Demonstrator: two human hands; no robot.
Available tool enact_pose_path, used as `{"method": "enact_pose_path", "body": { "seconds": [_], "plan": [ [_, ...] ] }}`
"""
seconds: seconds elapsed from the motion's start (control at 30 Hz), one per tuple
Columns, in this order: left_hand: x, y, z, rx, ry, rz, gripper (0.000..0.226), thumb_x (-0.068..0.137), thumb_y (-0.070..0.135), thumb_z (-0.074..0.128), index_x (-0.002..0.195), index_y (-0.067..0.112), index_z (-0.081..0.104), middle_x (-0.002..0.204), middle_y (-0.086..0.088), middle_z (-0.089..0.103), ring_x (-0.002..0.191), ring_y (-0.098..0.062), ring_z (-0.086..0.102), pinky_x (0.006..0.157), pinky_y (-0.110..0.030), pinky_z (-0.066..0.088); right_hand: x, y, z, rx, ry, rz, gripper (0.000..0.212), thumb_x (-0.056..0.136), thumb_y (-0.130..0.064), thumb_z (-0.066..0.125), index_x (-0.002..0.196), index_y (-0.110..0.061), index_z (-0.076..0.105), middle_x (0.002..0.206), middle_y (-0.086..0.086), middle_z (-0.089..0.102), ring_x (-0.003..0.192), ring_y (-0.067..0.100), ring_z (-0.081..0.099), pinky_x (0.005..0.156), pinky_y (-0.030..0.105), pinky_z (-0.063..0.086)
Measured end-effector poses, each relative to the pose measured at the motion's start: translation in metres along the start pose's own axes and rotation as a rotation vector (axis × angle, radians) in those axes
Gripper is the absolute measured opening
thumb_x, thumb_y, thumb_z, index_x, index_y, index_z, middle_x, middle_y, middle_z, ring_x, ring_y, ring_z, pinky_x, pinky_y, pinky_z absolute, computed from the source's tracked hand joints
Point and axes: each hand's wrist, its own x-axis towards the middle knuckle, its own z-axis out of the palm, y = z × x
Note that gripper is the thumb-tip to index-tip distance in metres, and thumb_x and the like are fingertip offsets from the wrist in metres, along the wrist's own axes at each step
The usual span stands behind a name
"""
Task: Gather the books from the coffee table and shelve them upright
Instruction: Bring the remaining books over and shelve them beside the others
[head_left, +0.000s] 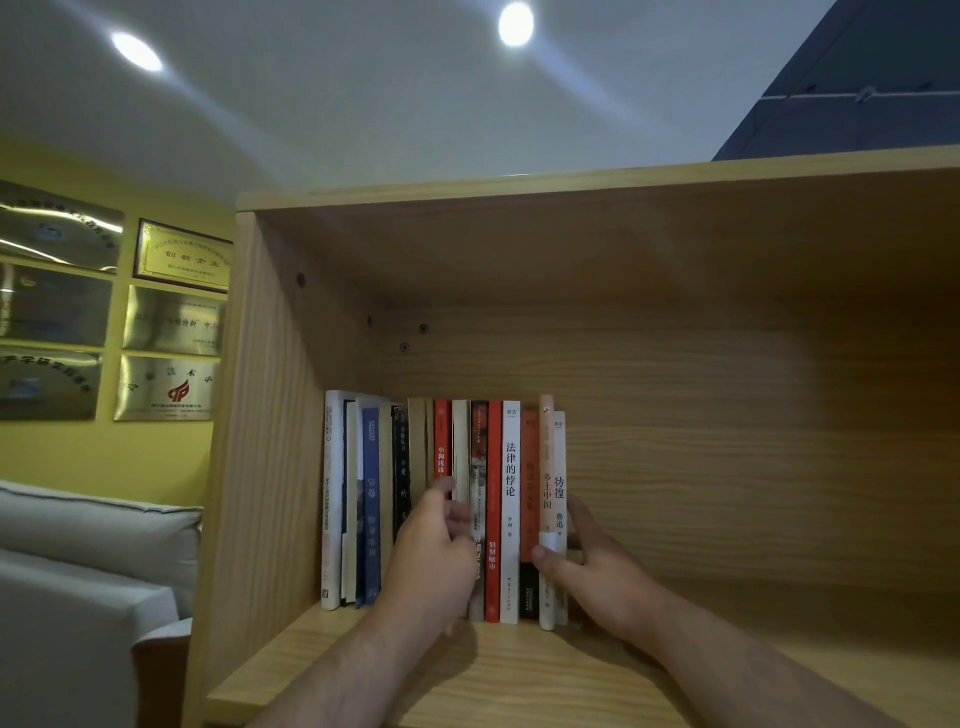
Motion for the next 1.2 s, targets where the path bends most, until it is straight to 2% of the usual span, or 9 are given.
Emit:
{"method": "enact_pose_path", "body": {
  "seconds": [0.17,0.3,0.53,0.7,0.87,0.93,1.03,1.1,1.2],
  "plan": [
    [0.001,0.004,0.001,0.035,0.012,0.003,0.060,0.096,0.001,0.055,0.148,0.029,0.040,0.125,0.004,0.047,0.113,-0.012,0.054,0.078,-0.021,0.057,0.000,0.001,-0.001,-0.012,0.016,0.012,0.071,0.095,-0.043,0.063,0.154,-0.041,0.024,0.139,-0.013,0.057,0.120,0.010,0.057,0.104,0.037,0.049],
    [-0.001,0.012,0.003,0.255,0.059,0.075,0.060,0.096,0.005,0.056,0.149,0.026,0.040,0.144,-0.003,0.045,0.131,-0.021,0.050,0.100,-0.032,0.054,0.000,0.001,-0.001,-0.009,0.022,0.004,0.067,0.096,-0.039,0.063,0.153,-0.040,0.028,0.138,-0.012,0.059,0.122,0.009,0.057,0.104,0.037,0.049],
    [0.002,0.031,0.017,0.074,0.124,-0.116,0.032,0.097,0.006,0.053,0.127,0.015,0.050,0.113,-0.006,0.066,0.100,-0.021,0.068,0.082,-0.039,0.063,-0.002,0.000,-0.001,-0.010,0.010,0.011,0.069,0.096,-0.041,0.062,0.156,-0.040,0.026,0.142,-0.013,0.058,0.128,0.010,0.055,0.112,0.040,0.045],
    [-0.003,0.026,0.015,0.164,0.228,-0.008,0.029,0.092,0.021,0.069,0.118,0.020,0.056,0.105,0.003,0.070,0.091,-0.015,0.071,0.073,-0.032,0.062,-0.005,-0.002,-0.003,0.016,-0.027,0.029,0.072,0.096,-0.046,0.061,0.157,-0.042,0.023,0.140,-0.013,0.058,0.125,0.010,0.057,0.110,0.040,0.047],
    [-0.010,0.021,0.002,0.076,0.274,0.033,0.020,0.092,0.017,0.069,0.109,0.024,0.060,0.084,0.007,0.067,0.072,-0.001,0.066,0.055,-0.017,0.052,-0.006,-0.003,-0.004,0.049,-0.040,0.016,0.066,0.098,-0.042,0.060,0.154,-0.046,0.025,0.126,-0.021,0.059,0.107,-0.003,0.056,0.095,0.026,0.047],
    [-0.013,0.015,-0.001,0.030,0.266,0.053,0.012,0.090,0.016,0.068,0.096,0.025,0.062,0.087,0.006,0.068,0.078,-0.005,0.068,0.061,-0.022,0.057,-0.004,-0.001,-0.004,0.049,-0.039,0.012,0.063,0.097,-0.042,0.061,0.152,-0.046,0.029,0.126,-0.022,0.060,0.106,-0.005,0.057,0.089,0.023,0.047],
    [-0.016,0.012,-0.002,0.021,0.203,0.047,0.028,0.090,0.023,0.068,0.117,0.025,0.062,0.112,0.005,0.065,0.100,-0.012,0.067,0.078,-0.031,0.063,-0.002,-0.001,-0.003,0.042,-0.038,-0.001,0.059,0.097,-0.041,0.061,0.149,-0.044,0.033,0.117,-0.026,0.058,0.097,-0.009,0.056,0.076,0.014,0.045],
    [-0.017,0.010,-0.001,-0.002,0.192,0.052,0.026,0.094,0.017,0.064,0.118,0.026,0.060,0.109,0.007,0.064,0.096,-0.009,0.067,0.069,-0.020,0.061,-0.002,-0.001,-0.003,0.031,-0.009,0.001,0.057,0.097,-0.039,0.062,0.147,-0.041,0.035,0.109,-0.025,0.056,0.095,-0.007,0.057,0.073,0.013,0.047],
    [-0.025,0.013,-0.009,-0.075,0.244,0.069,0.017,0.098,0.012,0.058,0.107,0.026,0.061,0.096,0.009,0.065,0.082,-0.004,0.065,0.052,-0.015,0.052,-0.004,-0.001,-0.006,0.007,0.038,0.019,0.062,0.096,-0.036,0.066,0.148,-0.041,0.032,0.107,-0.020,0.055,0.100,0.001,0.060,0.084,0.025,0.055]
  ]
}}
